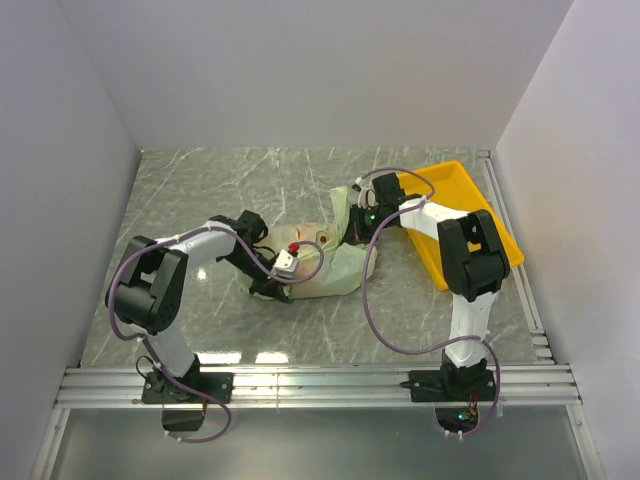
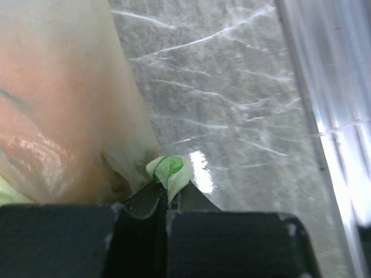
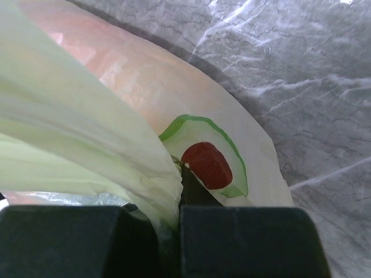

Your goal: Place the fake fruits into the plastic bag and tie a complex knot

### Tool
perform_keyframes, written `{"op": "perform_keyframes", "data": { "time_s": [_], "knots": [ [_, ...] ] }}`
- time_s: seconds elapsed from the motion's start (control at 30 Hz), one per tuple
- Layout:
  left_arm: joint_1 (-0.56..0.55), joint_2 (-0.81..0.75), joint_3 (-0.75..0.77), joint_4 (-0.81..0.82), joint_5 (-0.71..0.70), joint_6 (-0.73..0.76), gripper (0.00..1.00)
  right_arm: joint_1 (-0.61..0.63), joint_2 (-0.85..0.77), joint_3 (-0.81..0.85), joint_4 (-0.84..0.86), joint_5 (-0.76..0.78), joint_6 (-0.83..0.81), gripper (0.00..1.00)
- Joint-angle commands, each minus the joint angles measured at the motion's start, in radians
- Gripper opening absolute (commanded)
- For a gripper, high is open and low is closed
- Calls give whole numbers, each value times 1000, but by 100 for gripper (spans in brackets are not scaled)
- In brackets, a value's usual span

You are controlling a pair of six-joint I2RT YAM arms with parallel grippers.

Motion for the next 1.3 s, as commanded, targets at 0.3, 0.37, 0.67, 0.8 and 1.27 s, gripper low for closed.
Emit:
{"op": "perform_keyframes", "data": {
  "time_s": [0.3,0.37,0.67,0.8,1.27],
  "knots": [
    [5,-44,300,-327,189,-98,0,-93,-364,-31,47,-39,-124,59],
    [6,-37,335,-333,210,-132,0,-105,-472,-83,127,-45,-129,66],
    [62,-44,538,-192,370,-484,1,9,-594,-189,417,-151,-125,68],
    [94,-145,413,315,310,-985,1,56,-513,-226,651,-145,4,68],
    [152,-350,144,845,-138,-1755,0,214,-323,-288,960,-137,135,70]
  ]
}}
